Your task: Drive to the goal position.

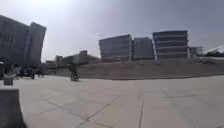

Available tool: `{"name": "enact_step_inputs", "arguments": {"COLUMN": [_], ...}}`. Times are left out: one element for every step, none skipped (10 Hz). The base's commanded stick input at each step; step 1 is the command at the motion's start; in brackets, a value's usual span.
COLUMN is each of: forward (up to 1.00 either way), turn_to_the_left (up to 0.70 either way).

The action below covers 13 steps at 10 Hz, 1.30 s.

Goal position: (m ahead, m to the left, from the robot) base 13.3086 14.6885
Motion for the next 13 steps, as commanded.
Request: {"name": "enact_step_inputs", "arguments": {"forward": [1.00,1.00,1.00,1.00,1.00,1.00,1.00,1.00,1.00,1.00,1.00,1.00,1.00], "turn_to_the_left": [0.00,0.00,0.00,0.00,0.00,0.00,0.00,0.00,0.00,0.04,0.11,0.22,0.37]}}
